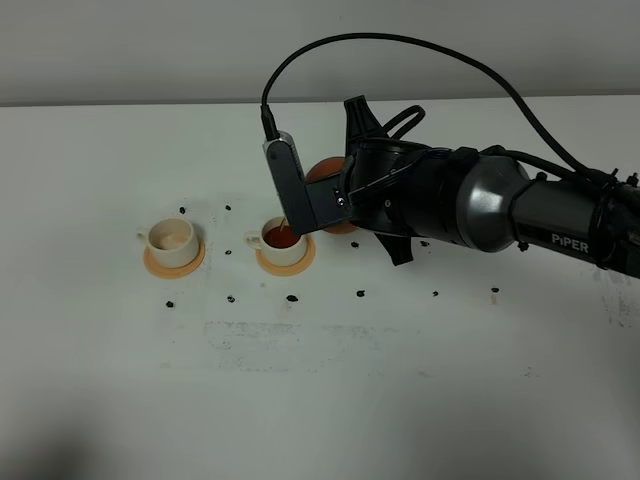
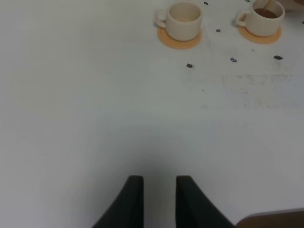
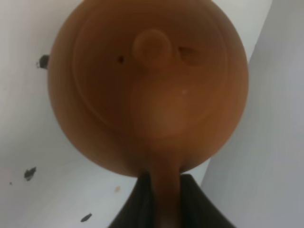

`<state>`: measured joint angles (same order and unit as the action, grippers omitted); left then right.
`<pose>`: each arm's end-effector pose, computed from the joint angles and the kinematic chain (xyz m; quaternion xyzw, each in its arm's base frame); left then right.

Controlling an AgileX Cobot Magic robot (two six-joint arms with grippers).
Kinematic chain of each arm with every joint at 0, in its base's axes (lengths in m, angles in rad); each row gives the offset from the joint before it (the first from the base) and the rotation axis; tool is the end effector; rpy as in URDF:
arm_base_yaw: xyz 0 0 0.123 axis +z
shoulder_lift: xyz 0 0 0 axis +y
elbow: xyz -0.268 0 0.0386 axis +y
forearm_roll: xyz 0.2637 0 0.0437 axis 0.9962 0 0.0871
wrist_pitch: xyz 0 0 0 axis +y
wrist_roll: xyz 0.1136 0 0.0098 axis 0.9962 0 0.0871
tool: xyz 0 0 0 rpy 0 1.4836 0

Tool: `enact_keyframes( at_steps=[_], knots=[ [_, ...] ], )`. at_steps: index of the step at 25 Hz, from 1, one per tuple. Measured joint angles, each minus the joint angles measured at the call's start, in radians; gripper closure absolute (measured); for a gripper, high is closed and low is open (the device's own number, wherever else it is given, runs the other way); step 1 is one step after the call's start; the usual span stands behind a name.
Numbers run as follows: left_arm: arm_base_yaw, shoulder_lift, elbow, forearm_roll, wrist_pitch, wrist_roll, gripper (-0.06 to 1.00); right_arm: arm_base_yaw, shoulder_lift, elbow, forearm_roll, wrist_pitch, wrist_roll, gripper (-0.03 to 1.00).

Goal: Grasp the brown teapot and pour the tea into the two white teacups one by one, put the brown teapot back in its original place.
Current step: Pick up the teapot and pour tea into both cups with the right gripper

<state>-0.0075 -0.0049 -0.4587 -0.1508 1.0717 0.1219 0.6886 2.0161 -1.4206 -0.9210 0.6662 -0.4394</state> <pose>0.0463 -0.0154 0.2614 0.0577 0.8610 -0.0466 0.5032 0.3836 0.2429 0.1556 -0.7133 0.5881 -0.3135 0.2170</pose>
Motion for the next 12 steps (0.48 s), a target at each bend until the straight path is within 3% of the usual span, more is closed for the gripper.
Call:
enact_keyframes(
  at_steps=[12],
  knots=[
    [0.0, 0.0, 0.0, 0.0, 0.0, 0.0, 0.78, 0.0, 0.0, 0.0, -0.014, 0.0, -0.001, 0.89]
  ],
)
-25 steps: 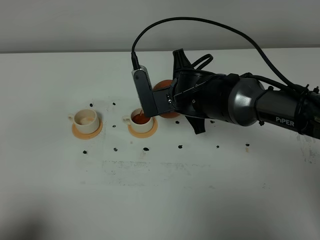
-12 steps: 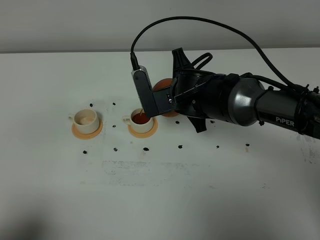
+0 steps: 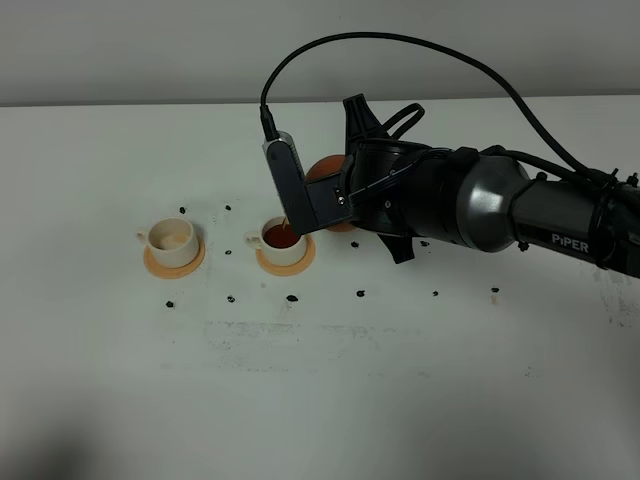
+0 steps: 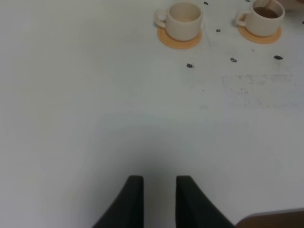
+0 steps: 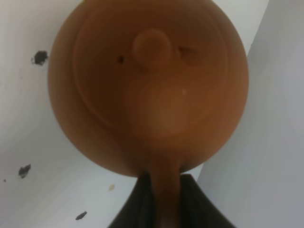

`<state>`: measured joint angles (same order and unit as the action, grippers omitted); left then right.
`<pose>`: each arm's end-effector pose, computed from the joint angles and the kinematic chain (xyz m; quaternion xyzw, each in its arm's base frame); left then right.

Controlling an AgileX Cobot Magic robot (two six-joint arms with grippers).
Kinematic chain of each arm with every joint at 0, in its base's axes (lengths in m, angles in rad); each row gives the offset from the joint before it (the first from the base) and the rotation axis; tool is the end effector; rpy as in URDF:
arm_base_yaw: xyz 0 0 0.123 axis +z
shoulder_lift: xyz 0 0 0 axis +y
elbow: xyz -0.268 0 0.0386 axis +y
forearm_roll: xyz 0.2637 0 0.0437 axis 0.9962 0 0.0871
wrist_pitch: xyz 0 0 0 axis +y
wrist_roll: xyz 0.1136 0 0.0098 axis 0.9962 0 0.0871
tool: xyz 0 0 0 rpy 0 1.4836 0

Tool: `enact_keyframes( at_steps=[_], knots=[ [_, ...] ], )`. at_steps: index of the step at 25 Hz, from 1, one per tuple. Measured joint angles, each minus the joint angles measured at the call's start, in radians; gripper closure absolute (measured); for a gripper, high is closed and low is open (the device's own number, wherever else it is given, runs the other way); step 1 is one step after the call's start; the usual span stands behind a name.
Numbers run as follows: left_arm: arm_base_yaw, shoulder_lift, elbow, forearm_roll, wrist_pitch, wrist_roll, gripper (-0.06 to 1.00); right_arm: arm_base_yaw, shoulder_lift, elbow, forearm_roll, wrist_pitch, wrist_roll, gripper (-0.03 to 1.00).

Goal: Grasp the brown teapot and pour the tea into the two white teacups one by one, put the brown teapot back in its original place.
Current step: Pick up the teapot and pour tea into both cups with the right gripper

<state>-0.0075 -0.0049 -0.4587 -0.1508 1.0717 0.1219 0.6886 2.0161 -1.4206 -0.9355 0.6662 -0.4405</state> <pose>0.0463 -0.0154 0.2614 0.0577 0.8610 -0.0466 0.5032 0.3843 0.2427 0.1563 -0.7155 0.5827 -0.3186 0.2168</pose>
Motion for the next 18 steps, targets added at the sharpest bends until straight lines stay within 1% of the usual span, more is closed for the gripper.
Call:
enact_keyframes(
  at_steps=[15, 17, 18],
  knots=[
    [0.0, 0.0, 0.0, 0.0, 0.0, 0.0, 0.78, 0.0, 0.0, 0.0, 0.0, 0.001, -0.005, 0.89],
    [0.0, 0.0, 0.0, 0.0, 0.0, 0.0, 0.78, 0.0, 0.0, 0.0, 0.018, 0.001, -0.006, 0.89],
    [0.0, 0.0, 0.0, 0.0, 0.0, 0.0, 0.78, 0.0, 0.0, 0.0, 0.043, 0.001, -0.006, 0.89]
  ],
)
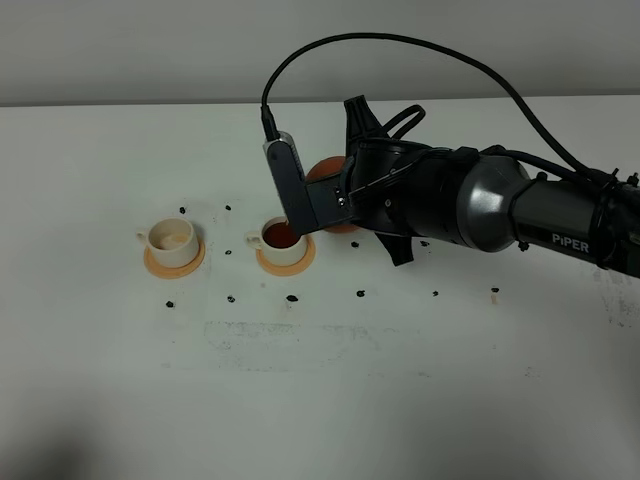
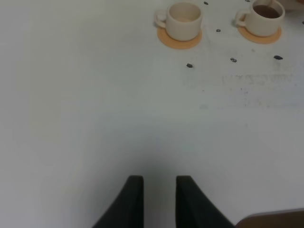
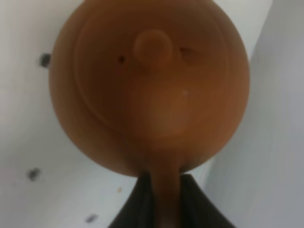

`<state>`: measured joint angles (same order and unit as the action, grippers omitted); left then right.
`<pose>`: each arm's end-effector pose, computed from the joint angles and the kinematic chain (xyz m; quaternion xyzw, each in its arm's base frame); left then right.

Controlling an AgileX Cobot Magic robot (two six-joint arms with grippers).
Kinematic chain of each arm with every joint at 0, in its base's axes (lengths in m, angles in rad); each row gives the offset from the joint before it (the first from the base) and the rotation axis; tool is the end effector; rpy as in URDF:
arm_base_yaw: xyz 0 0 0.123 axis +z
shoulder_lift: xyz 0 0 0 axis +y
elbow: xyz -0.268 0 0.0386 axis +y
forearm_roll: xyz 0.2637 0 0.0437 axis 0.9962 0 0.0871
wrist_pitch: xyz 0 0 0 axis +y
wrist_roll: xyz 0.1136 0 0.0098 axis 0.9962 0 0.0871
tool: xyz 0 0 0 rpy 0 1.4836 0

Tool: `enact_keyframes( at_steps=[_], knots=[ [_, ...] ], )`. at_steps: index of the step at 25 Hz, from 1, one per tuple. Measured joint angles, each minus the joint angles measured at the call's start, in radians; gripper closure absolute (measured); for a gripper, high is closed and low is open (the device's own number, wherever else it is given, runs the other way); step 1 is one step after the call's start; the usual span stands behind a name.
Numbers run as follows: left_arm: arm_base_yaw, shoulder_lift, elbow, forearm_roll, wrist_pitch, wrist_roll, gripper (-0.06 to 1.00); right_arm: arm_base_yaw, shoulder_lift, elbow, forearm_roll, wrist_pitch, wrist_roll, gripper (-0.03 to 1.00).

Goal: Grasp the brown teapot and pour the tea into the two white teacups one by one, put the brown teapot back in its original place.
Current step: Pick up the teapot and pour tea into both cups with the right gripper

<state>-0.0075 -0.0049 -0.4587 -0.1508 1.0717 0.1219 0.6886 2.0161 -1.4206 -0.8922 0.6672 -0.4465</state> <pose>0.0463 -0.0154 0.2614 0.0577 0.8610 -0.0466 0.5032 0.3822 0.2433 0.1542 -0.7115 0.5954 -0.3045 0.2155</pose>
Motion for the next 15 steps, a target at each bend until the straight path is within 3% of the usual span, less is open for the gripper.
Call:
enact_keyframes(
  at_steps=[5, 15],
  knots=[
    [0.0, 0.0, 0.0, 0.0, 0.0, 0.0, 0.78, 0.0, 0.0, 0.0, 0.128, 0.001, 0.007, 0.89],
    [0.0, 0.0, 0.0, 0.0, 0.0, 0.0, 0.78, -0.003, -0.035, -0.001, 0.19, 0.05, 0.027, 0.89]
  ],
)
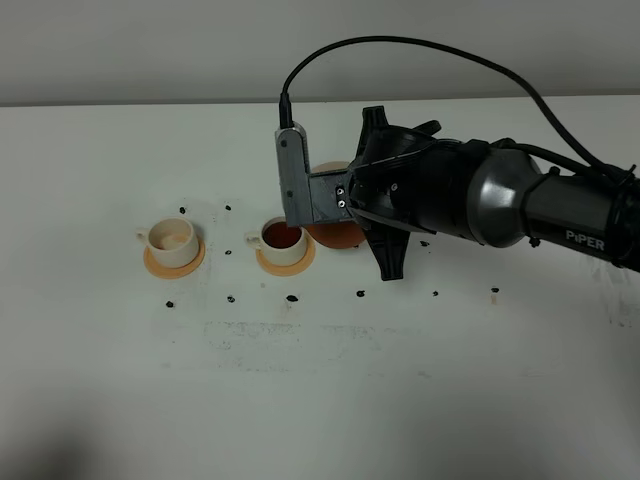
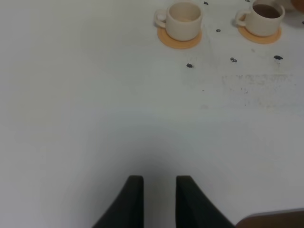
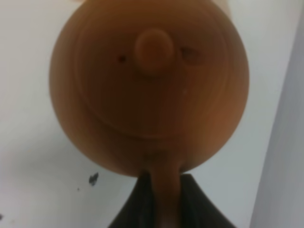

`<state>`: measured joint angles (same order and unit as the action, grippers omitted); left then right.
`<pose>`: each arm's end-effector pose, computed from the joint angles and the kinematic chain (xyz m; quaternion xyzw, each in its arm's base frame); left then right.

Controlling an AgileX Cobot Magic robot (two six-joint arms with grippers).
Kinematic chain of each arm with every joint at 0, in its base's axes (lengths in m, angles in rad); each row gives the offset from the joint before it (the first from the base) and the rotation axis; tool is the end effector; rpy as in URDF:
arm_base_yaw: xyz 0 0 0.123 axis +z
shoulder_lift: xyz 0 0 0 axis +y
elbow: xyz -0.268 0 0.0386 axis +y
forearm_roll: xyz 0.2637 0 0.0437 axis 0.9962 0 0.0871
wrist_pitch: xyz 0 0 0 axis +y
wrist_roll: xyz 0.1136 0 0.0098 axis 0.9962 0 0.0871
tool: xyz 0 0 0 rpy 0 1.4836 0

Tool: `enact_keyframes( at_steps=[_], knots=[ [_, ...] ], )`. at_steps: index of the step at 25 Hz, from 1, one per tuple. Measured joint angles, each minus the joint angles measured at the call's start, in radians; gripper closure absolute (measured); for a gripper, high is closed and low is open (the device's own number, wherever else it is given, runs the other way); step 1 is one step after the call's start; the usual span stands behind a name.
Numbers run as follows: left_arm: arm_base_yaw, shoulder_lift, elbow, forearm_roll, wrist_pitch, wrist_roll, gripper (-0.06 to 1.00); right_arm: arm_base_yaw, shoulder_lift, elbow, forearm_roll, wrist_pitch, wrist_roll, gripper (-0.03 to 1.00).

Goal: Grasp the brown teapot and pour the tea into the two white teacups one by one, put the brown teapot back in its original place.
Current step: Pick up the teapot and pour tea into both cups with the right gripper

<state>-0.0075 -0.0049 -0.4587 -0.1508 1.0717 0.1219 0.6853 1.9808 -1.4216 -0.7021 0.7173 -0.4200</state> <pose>0.0463 -0.0154 0.2614 0.0577 0.8610 -0.0466 0.5032 0.3708 0.2405 0.1605 -0.6641 0.6737 -0.2452 0.2123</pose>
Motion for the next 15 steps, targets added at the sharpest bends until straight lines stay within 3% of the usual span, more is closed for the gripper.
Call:
enact_keyframes(
  at_steps=[3, 8, 15],
  knots=[
    [0.0, 0.0, 0.0, 0.0, 0.0, 0.0, 0.78, 0.0, -0.039, -0.001, 0.063, 0.02, 0.004, 0.89],
    [0.0, 0.0, 0.0, 0.0, 0.0, 0.0, 0.78, 0.0, -0.09, 0.013, 0.296, 0.017, 0.011, 0.89],
    [0.0, 0.0, 0.0, 0.0, 0.0, 0.0, 0.78, -0.019, -0.147, 0.177, 0.515, -0.152, 0.02, 0.89]
  ],
)
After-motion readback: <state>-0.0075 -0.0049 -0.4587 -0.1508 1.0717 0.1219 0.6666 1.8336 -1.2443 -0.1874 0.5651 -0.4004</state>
